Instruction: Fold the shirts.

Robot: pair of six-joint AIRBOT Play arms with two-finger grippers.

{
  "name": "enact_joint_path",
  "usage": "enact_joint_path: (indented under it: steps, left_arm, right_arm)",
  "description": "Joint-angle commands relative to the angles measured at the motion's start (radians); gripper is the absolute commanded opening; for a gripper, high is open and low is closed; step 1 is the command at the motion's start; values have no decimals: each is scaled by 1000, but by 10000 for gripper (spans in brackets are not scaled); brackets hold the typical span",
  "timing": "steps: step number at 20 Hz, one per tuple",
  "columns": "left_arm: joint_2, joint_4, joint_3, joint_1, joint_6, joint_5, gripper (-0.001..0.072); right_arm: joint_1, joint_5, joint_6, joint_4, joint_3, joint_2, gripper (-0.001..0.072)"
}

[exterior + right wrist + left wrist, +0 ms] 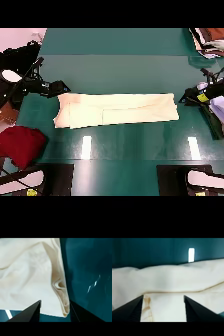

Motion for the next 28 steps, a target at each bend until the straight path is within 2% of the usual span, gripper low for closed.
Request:
enact_joint_path:
  steps: [1,2,3,7,10,11,12,13,14,19,23,28]
  left_arm:
    - [-11,25,23,-14,3,-146,303]
    - [-11,24,23,-37,2,-155,106]
    - [-11,24,23,-63,2,-153,33]
    - [-11,24,23,-193,-3,-101,21]
    - [-11,24,23,-301,-79,-7,21]
    - [-12,24,23,-338,-105,42,21]
    - [-18,24,26,-382,-107,99,20]
    - [-31,24,33,-428,-107,153,20]
    - [-54,24,50,-469,-107,187,20]
    - [-302,25,275,-639,-107,193,20]
    - [-493,25,416,-707,-135,164,20]
    - [-553,33,455,-713,-175,145,20]
  right_arm:
    - [-91,8,-110,105,-81,-15,517]
    - [-119,6,-149,163,-106,-29,594]
    - [-140,7,-182,226,-125,-54,607]
    - [-145,6,-253,345,-135,-173,606]
    - [-97,-30,-270,388,-134,-227,592]
    - [-71,-54,-270,387,-134,-232,562]
    - [-51,-76,-276,387,-133,-230,424]
    - [-31,-84,-297,386,-123,-226,195]
    - [-18,-73,-312,386,-105,-220,14]
    - [52,51,-314,388,75,-75,16]
    - [146,61,-196,388,243,43,16]
    - [271,64,-151,387,420,51,16]
